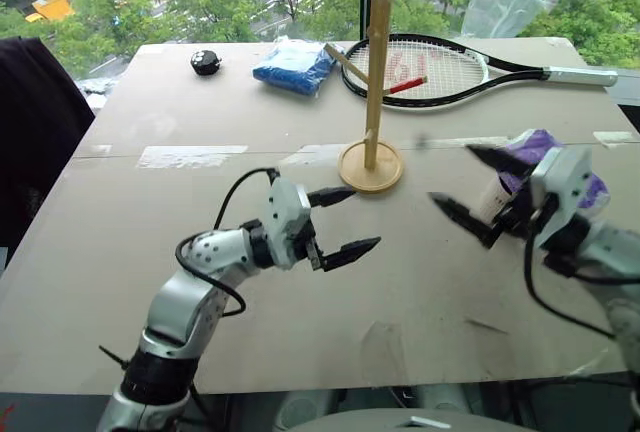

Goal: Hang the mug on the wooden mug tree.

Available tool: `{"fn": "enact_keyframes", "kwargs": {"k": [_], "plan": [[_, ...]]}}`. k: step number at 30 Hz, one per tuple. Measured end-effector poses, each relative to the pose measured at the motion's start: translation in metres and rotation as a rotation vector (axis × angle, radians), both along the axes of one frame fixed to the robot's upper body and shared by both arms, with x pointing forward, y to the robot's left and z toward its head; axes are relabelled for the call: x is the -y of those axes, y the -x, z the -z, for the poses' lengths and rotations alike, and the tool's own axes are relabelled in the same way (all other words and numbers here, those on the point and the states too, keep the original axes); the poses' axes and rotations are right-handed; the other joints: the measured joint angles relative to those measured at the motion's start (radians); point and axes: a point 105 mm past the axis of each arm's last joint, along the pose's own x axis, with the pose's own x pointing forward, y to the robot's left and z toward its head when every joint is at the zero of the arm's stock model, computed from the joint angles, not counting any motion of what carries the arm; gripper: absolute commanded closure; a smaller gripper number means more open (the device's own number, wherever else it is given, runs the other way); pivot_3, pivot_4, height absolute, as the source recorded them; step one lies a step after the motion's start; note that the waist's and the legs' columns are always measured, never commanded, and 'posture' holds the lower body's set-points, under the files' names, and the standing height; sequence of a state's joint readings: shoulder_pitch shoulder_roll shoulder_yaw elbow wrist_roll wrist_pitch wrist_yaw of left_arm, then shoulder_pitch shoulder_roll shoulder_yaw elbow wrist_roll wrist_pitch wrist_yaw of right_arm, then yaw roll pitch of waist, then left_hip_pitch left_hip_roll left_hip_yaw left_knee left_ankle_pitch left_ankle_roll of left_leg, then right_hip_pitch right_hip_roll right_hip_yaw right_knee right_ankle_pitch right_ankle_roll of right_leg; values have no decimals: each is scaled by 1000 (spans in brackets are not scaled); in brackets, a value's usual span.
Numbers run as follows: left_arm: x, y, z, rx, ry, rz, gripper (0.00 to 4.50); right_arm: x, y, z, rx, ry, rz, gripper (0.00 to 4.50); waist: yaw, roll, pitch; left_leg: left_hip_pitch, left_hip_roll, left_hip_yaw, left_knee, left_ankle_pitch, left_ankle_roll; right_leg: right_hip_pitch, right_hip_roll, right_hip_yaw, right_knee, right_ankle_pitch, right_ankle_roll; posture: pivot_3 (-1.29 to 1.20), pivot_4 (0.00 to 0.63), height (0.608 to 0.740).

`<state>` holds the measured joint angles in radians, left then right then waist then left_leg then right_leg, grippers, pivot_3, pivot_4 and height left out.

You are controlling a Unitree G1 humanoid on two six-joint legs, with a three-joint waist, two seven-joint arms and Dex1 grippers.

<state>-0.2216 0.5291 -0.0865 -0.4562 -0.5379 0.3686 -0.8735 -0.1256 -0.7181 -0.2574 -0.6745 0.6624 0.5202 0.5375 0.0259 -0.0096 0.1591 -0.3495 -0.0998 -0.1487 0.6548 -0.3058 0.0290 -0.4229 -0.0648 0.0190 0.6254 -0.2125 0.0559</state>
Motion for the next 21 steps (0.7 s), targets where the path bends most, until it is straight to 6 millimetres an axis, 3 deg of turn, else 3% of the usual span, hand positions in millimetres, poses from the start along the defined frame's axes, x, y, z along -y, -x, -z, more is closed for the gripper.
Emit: {"fn": "enact_keyframes", "kwargs": {"k": [2,7,10,14,21], "plan": [[5,1,-10,8,-3,32,0,26,-4,-15,0,13,93,38,-1,0,0,0,0,0,-1,0,0,0,0,0,-1,0,0,0,150,740],[7,2,-10,-21,-38,53,0,66,-2,-25,-125,43,216,38,-11,0,0,-12,1,3,1,0,0,-12,0,3,0,0,0,0,150,740],[11,4,-9,-21,-49,81,0,84,0,-18,-252,59,265,38,-9,0,0,-12,1,3,3,0,0,-12,0,4,0,1,-1,0,150,740],[15,5,-11,-12,-54,99,0,103,-3,-3,-418,34,313,38,-9,0,0,-13,2,4,8,0,1,-10,1,5,1,4,-2,0,150,740],[23,6,-14,10,-50,103,0,116,-21,2,-499,-13,374,38,-11,0,0,-13,2,7,15,0,1,-8,3,4,1,8,1,0,150,740]]}}
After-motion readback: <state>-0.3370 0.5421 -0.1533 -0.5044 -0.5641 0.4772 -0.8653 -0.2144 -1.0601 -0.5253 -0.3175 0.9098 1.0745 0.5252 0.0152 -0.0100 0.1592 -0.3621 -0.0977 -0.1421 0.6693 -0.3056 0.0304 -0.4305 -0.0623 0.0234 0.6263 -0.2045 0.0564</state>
